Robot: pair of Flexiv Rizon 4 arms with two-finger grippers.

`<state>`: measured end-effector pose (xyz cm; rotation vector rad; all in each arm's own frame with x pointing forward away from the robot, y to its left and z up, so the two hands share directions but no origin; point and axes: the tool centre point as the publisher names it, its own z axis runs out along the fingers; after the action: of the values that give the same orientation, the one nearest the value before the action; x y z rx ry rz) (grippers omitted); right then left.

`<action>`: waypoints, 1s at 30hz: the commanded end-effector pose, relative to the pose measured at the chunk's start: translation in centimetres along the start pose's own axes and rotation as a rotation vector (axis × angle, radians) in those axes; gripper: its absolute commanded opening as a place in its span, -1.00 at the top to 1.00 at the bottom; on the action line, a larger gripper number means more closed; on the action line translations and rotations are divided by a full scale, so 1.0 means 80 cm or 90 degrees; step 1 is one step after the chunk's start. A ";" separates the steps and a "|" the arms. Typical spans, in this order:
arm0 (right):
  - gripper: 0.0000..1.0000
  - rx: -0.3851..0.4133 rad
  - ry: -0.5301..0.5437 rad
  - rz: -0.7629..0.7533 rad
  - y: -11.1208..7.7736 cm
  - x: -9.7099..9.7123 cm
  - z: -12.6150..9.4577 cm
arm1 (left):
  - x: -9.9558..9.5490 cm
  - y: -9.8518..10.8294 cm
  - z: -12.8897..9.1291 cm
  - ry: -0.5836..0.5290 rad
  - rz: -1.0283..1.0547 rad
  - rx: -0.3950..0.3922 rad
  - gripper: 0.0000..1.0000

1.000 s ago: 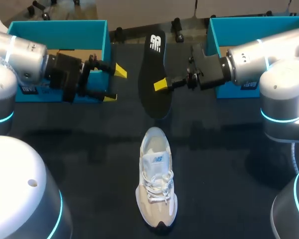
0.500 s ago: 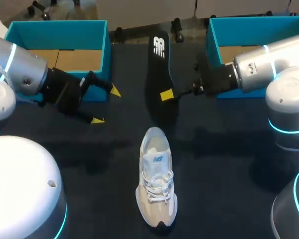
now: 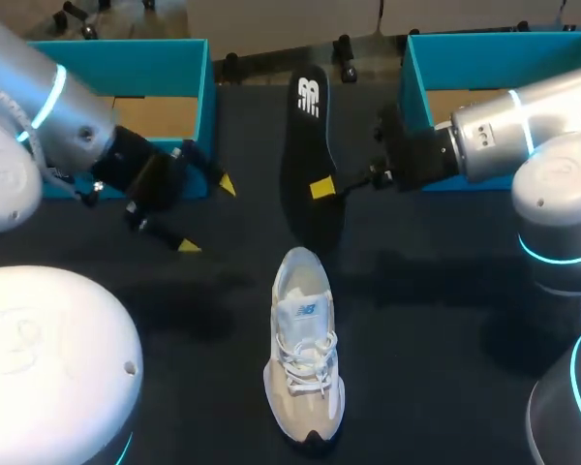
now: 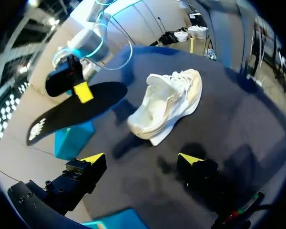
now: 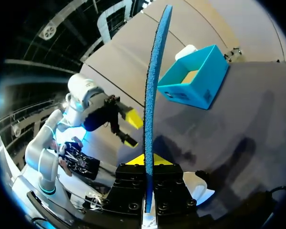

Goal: Take the shoe out of the shoebox, open the shoe tongue, remove and reinsert the insole, then place the shoe into the shoebox

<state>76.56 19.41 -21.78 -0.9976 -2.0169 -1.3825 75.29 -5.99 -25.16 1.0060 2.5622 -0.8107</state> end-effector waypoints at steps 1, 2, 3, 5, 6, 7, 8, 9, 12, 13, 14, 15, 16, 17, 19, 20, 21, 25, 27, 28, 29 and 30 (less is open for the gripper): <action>1.00 -0.059 0.014 -0.029 -0.022 -0.007 0.022 | 0.007 -0.006 0.024 0.124 -0.117 -0.138 -1.00; 1.00 -0.068 0.024 -0.040 -0.025 -0.009 0.025 | 0.010 -0.006 0.028 0.132 -0.137 -0.140 -1.00; 1.00 -0.081 0.027 -0.042 -0.028 -0.011 0.029 | 0.015 -0.005 0.031 0.143 -0.155 -0.137 -1.00; 1.00 -0.090 0.034 -0.050 -0.032 -0.014 0.037 | 0.022 -0.002 0.039 0.159 -0.194 -0.149 -1.00; 1.00 -0.094 0.033 -0.054 -0.034 -0.014 0.040 | 0.027 -0.001 0.043 0.161 -0.205 -0.155 -1.00; 1.00 -0.094 0.033 -0.055 -0.035 -0.014 0.043 | 0.030 -0.001 0.046 0.168 -0.228 -0.160 -1.00; 1.00 -0.098 0.036 -0.057 -0.036 -0.015 0.046 | 0.032 0.000 0.049 0.173 -0.241 -0.154 -1.00; 1.00 -0.103 0.038 -0.062 -0.037 -0.015 0.048 | 0.037 0.001 0.050 0.179 -0.259 -0.150 -1.00; 1.00 -0.103 0.038 -0.066 -0.041 -0.014 0.055 | 0.049 0.000 0.057 0.184 -0.304 -0.158 -1.00; 1.00 -0.103 0.037 -0.070 -0.042 -0.014 0.057 | 0.052 0.000 0.060 0.183 -0.312 -0.164 -1.00; 1.00 -0.104 0.032 -0.071 -0.044 -0.014 0.058 | 0.056 -0.002 0.062 0.183 -0.321 -0.166 -1.00; 1.00 -0.105 0.030 -0.082 -0.046 -0.015 0.060 | 0.060 -0.004 0.064 0.198 -0.339 -0.161 -1.00; 1.00 -0.107 0.032 -0.090 -0.048 -0.015 0.061 | 0.064 -0.007 0.067 0.198 -0.344 -0.173 -1.00; 1.00 -0.108 0.032 -0.091 -0.050 -0.017 0.062 | 0.067 -0.009 0.068 0.194 -0.341 -0.182 -1.00; 1.00 -0.108 0.031 -0.093 -0.053 -0.018 0.063 | 0.067 -0.009 0.068 0.194 -0.341 -0.182 -1.00; 1.00 -0.108 0.031 -0.093 -0.053 -0.018 0.063 | 0.067 -0.009 0.068 0.194 -0.341 -0.182 -1.00; 1.00 -0.108 0.031 -0.093 -0.053 -0.018 0.063 | 0.067 -0.009 0.068 0.194 -0.341 -0.182 -1.00; 1.00 -0.108 0.031 -0.093 -0.053 -0.018 0.063 | 0.067 -0.009 0.068 0.194 -0.341 -0.182 -1.00; 1.00 -0.108 0.031 -0.093 -0.053 -0.018 0.063 | 0.067 -0.009 0.068 0.194 -0.341 -0.182 -1.00; 1.00 -0.108 0.031 -0.093 -0.053 -0.018 0.063 | 0.067 -0.009 0.068 0.194 -0.341 -0.182 -1.00; 1.00 -0.108 0.031 -0.093 -0.053 -0.018 0.063 | 0.067 -0.009 0.068 0.194 -0.341 -0.182 -1.00; 1.00 -0.108 0.031 -0.093 -0.053 -0.018 0.063 | 0.067 -0.009 0.068 0.194 -0.341 -0.182 -1.00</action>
<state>74.14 22.71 -27.07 -0.8883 -1.9967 -1.6607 71.19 -6.72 -31.76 0.3776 3.1531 -0.4046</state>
